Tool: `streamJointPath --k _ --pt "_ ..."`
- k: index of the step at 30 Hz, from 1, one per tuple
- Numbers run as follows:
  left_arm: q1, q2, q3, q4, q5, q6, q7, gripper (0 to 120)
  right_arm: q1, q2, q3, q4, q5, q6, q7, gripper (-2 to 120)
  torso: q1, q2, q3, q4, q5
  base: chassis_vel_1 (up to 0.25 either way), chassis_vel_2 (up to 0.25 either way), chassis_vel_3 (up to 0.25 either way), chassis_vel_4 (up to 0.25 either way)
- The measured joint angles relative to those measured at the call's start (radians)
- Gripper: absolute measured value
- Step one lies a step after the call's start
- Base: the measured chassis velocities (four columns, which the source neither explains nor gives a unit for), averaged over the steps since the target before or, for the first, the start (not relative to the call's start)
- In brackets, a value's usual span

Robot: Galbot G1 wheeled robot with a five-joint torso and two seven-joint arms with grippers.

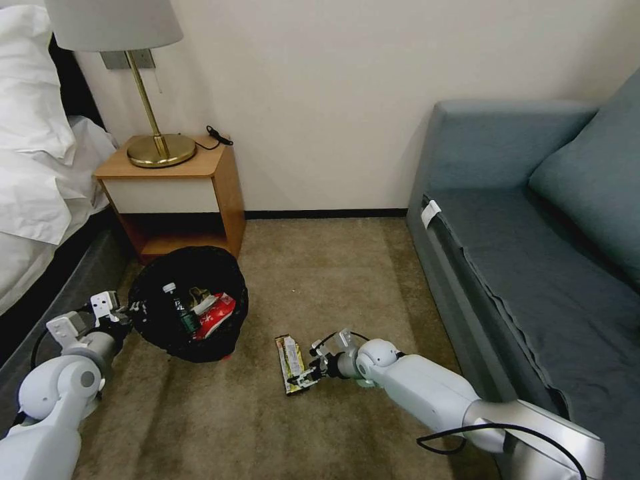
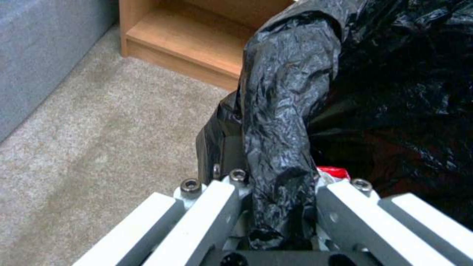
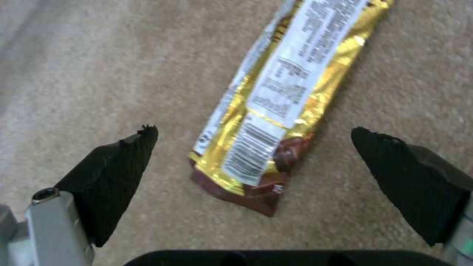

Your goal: Pick up the trash bin, then pick up the garbage on the floor and place it into the trash bin.

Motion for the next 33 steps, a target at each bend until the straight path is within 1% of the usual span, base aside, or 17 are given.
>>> streamJointPath --k 7,13,22,30,33 --pt "0.002 0.003 0.0 0.003 0.001 -0.005 0.005 2 -0.005 0.033 0.014 -0.068 -0.031 0.039 -0.023 100 0.0 0.0 0.0 0.0 0.0 0.0 0.0 0.0 0.0" --pt "0.002 0.003 -0.001 0.003 0.002 -0.007 0.009 2 -0.013 0.047 0.028 -0.094 -0.061 0.057 -0.039 100 0.0 0.0 0.0 0.0 0.0 0.0 0.0 0.0 0.0" --pt "-0.001 -0.007 0.001 0.009 0.009 -0.011 0.013 2 -0.017 0.046 0.023 -0.064 -0.064 0.06 -0.042 100 0.0 0.0 0.0 0.0 0.0 0.0 0.0 0.0 0.0" --pt "0.002 -0.009 -0.001 0.013 0.011 -0.015 0.016 2 -0.022 0.049 0.012 -0.052 -0.059 0.063 -0.045 100 0.0 0.0 0.0 0.0 0.0 0.0 0.0 0.0 0.0" --pt "0.003 -0.009 -0.002 0.013 0.012 -0.016 0.017 2 -0.029 0.047 0.008 -0.028 -0.056 0.064 -0.041 100 0.0 0.0 0.0 0.0 0.0 0.0 0.0 0.0 0.0"
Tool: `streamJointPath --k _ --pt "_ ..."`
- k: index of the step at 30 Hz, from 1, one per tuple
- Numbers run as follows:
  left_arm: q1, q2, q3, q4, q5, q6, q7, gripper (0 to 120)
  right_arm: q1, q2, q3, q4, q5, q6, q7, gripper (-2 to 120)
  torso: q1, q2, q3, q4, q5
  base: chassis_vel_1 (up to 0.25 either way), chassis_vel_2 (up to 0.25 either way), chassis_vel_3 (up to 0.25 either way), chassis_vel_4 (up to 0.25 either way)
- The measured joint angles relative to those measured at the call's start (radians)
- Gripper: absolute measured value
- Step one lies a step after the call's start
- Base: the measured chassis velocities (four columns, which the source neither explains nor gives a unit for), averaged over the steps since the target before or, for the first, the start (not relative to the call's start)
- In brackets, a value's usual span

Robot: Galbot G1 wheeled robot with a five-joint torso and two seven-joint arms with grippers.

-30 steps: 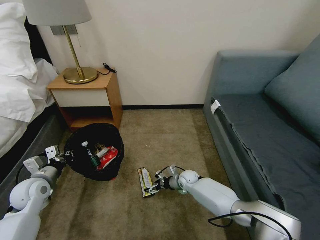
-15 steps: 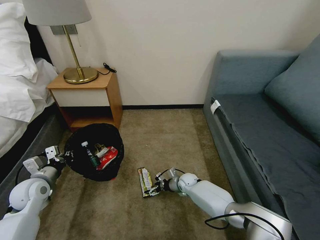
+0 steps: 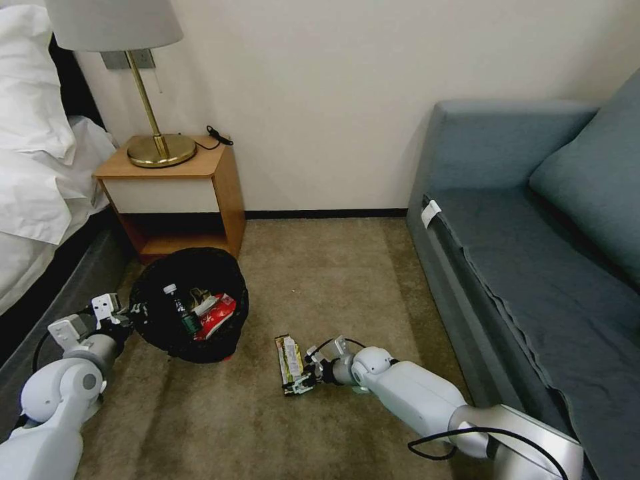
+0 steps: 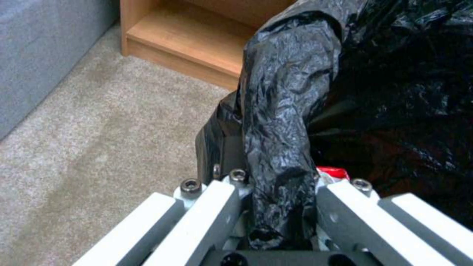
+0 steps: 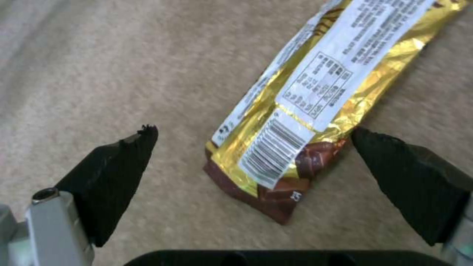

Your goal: Pick up the trash bin, then pick up the garbage on the floor and place it into the trash bin.

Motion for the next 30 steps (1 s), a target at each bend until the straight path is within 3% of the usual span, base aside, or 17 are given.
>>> streamJointPath --k 8,20,30 --pt "0.001 -0.002 0.002 0.002 0.004 -0.001 0.001 2 -0.002 -0.006 -0.006 0.039 0.007 0.0 0.018 100 0.0 0.0 0.0 0.0 0.0 0.0 0.0 0.0 0.0" --pt "0.008 -0.002 -0.004 0.003 0.004 -0.003 0.002 2 -0.013 0.022 0.012 -0.029 -0.059 0.043 -0.001 97 0.0 0.0 0.0 0.0 0.0 0.0 0.0 0.0 0.0" --pt "0.013 -0.007 -0.006 0.005 0.004 -0.006 0.003 2 -0.013 0.03 0.015 -0.056 -0.074 0.077 -0.015 57 0.0 0.0 0.0 0.0 0.0 0.0 0.0 0.0 0.0"
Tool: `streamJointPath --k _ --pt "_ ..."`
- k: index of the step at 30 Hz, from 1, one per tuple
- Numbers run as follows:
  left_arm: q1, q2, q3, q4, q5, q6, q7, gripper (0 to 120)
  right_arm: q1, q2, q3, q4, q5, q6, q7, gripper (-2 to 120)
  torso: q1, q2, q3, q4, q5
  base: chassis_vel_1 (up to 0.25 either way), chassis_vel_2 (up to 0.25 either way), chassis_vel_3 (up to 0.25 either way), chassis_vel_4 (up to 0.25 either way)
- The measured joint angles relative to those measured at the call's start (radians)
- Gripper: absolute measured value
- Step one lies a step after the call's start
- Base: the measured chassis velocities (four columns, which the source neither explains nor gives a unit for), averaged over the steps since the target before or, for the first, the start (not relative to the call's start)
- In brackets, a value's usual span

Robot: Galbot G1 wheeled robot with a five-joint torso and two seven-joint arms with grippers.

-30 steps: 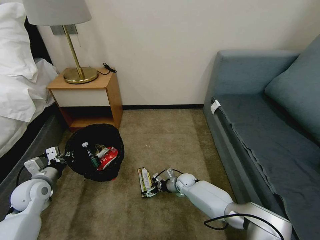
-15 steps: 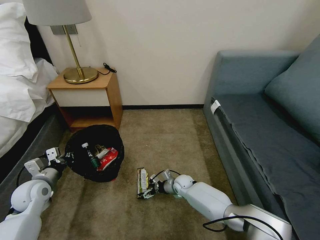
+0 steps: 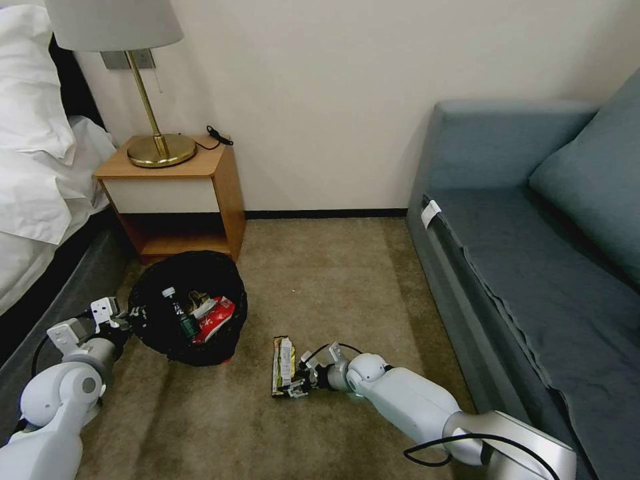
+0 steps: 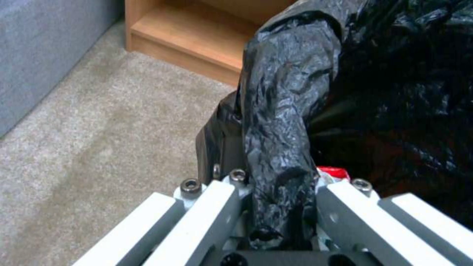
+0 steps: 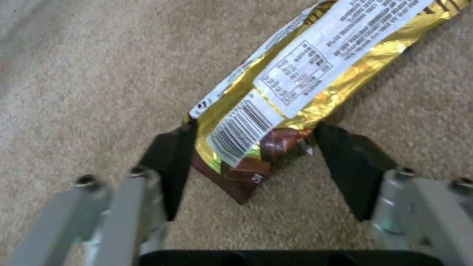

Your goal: Pick up the trash bin, then pick up the garbage on the floor and place it into the trash bin.

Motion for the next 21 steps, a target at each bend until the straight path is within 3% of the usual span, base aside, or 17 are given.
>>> streamJointPath --k 16,21 --pt "0.005 -0.002 -0.001 -0.001 -0.002 0.0 0.001 2 0.0 0.008 0.012 -0.027 -0.008 0.022 -0.015 1 0.0 0.0 0.0 0.0 0.0 0.0 0.0 0.0 0.0" --pt "0.004 -0.003 0.0 0.002 -0.003 0.0 0.001 2 0.003 0.007 0.017 -0.026 -0.006 0.026 -0.013 0 0.0 0.0 0.0 0.0 0.0 0.0 0.0 0.0 0.0"
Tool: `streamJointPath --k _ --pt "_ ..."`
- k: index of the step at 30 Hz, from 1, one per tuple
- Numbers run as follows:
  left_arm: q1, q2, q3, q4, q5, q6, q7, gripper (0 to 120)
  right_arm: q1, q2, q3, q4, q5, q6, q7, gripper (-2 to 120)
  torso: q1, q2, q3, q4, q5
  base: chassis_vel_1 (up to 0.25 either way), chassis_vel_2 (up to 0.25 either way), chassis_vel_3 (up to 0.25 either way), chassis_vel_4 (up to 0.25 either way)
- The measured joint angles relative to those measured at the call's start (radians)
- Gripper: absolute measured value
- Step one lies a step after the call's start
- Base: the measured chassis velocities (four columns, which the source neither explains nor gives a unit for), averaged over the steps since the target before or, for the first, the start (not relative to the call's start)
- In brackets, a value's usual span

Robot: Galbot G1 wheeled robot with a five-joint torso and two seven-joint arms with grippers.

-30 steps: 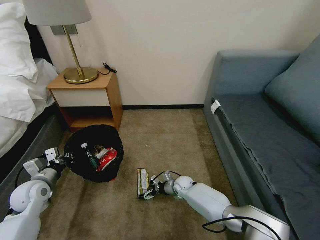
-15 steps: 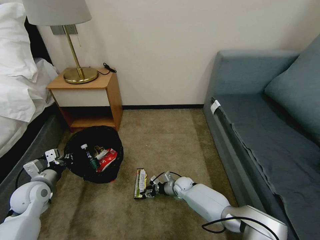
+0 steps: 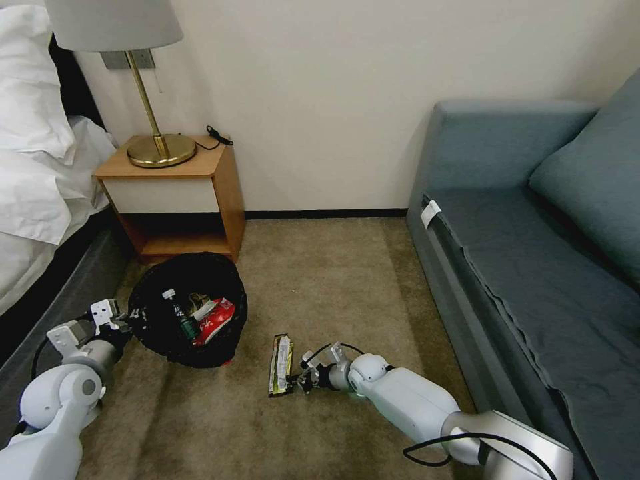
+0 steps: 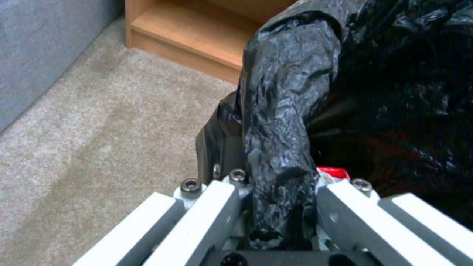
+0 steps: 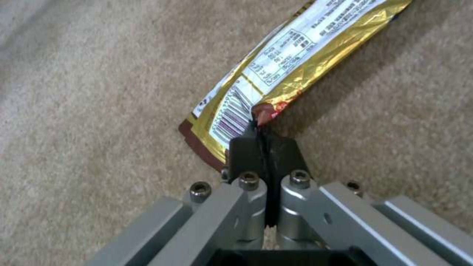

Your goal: Pick up the trash bin, then pick up the garbage on the floor and place it into the trash bin.

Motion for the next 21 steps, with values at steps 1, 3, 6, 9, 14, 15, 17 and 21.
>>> streamJointPath --k 1,3,6,9,14,15,17,21 --pt "0.0 0.0 0.0 0.0 0.0 0.0 0.0 2 0.0 0.0 0.0 0.0 0.0 0.0 0.0 0 0.0 0.0 0.0 0.0 0.0 0.0 0.0 0.0 0.0" --pt "-0.002 -0.001 0.001 0.002 0.0 0.0 0.0 2 0.002 -0.004 0.001 0.006 0.003 0.001 0.003 0 0.0 0.0 0.0 0.0 0.0 0.0 0.0 0.0 0.0" --pt "-0.005 -0.001 0.002 0.004 -0.001 0.0 0.0 2 0.01 -0.019 0.001 0.026 0.016 0.001 0.015 0 0.0 0.0 0.0 0.0 0.0 0.0 0.0 0.0 0.0" --pt "-0.008 0.0 0.003 0.005 -0.002 0.0 0.0 2 0.016 -0.028 0.001 0.039 0.025 0.001 0.024 0 0.0 0.0 0.0 0.0 0.0 0.0 0.0 0.0 0.0" --pt "-0.023 0.002 0.01 0.012 -0.003 -0.001 0.001 2 0.049 -0.092 -0.001 0.116 0.093 -0.006 0.073 0 0.0 0.0 0.0 0.0 0.0002 0.0 0.0 0.0 0.0" --pt "-0.027 0.0 0.014 0.013 -0.003 -0.001 0.001 2 0.061 -0.115 0.001 0.144 0.117 -0.009 0.09 0 0.0 0.0 0.0 -0.0001 0.0001 0.0 0.0 0.0 0.0" --pt "-0.031 -0.002 0.018 0.014 -0.002 -0.001 0.001 2 0.07 -0.137 0.007 0.169 0.138 -0.012 0.106 0 0.0 0.0 0.0 0.0 0.0002 0.0 0.0 0.0 0.0" --pt "-0.038 -0.008 0.031 0.015 0.0 -0.001 0.004 2 0.091 -0.213 0.031 0.243 0.171 -0.016 0.146 0 0.0 0.0 0.0 0.0 0.0003 0.0 0.0 0.0 0.0"
